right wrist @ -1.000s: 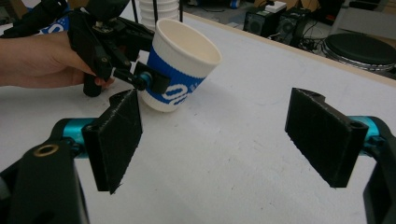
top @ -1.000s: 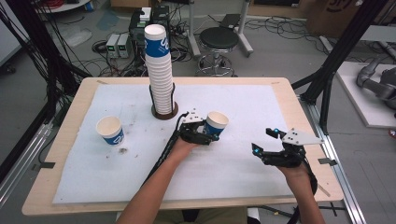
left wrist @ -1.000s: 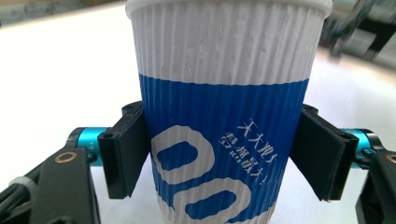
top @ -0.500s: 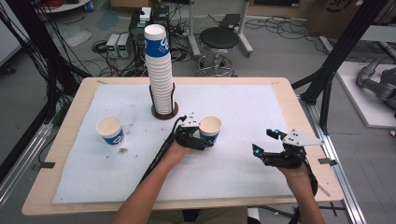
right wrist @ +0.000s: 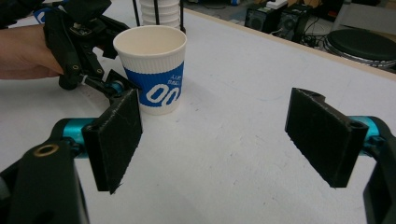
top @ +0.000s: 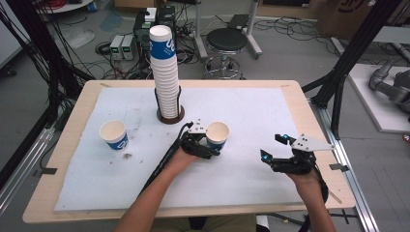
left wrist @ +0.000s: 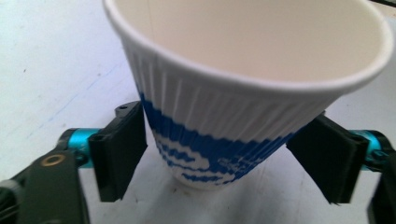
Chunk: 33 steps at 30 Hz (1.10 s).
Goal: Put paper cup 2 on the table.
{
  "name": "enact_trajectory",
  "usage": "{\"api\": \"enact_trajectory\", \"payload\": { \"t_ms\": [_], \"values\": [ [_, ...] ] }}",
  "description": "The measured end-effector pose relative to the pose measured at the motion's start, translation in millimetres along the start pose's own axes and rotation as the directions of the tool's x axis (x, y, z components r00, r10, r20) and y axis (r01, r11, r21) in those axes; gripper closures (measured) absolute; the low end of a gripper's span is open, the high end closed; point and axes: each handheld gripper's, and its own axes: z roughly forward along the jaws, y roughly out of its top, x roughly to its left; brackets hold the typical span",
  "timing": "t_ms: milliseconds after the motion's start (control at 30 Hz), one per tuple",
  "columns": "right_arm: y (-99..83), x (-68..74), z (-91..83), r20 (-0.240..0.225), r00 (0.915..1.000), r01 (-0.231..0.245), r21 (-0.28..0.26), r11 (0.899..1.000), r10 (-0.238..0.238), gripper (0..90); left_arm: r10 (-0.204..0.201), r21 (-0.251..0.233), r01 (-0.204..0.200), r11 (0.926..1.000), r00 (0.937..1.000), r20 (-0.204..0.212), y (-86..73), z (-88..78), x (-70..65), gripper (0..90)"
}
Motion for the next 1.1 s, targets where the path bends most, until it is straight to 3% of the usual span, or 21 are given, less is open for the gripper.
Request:
{"api": "enact_trajectory", "payload": {
  "t_ms": [133, 367, 500, 633, 800, 1100],
  "values": [
    [-0.3, -0.4, 0.5, -0.001, 1.0, 0.0, 0.002, 1.0, 0.0, 19.3, -0.02, -0.044, 0.02, 0.9989, 0.9998, 0.001, -4.0, -7.3, 1.3, 18.7],
    [-0.9, -0.1, 1.8, -0.003, 1.0, 0.005, 0.001, 1.0, -0.005, 19.3, -0.028, -0.118, 0.029, 0.9926, 0.9996, 0.008, -13.8, -35.7, 1.9, 18.0],
    [-1.3, 1.2, 3.2, -0.007, 0.9999, 0.008, 0.004, 1.0, -0.008, 19.3, -0.041, -0.208, 0.041, 0.9774, 0.9992, 0.002, -19.1, -61.6, 3.6, 18.0],
    [-2.2, 2.2, 5.8, -0.015, 0.9998, 0.014, 0.006, 1.0, -0.014, 19.3, -0.057, -0.291, 0.053, 0.9552, 0.9984, -0.003, -23.0, -85.4, 3.3, 18.0],
    [-3.9, 2.8, 8.1, -0.023, 0.9996, 0.015, 0.009, 1.0, -0.015, 19.3, -0.05, -0.342, 0.039, 0.939, 0.9985, -0.022, -24.8, -114.3, 1.6, 18.0],
    [-4.7, 2.7, 6.1, -0.021, 0.9995, 0.025, -0.005, 1.0, -0.025, 19.3, -0.031, -0.4, 0.01, 0.9165, 0.9985, -0.046, -30.1, -158.4, 0.2, 18.0]
  ]
}}
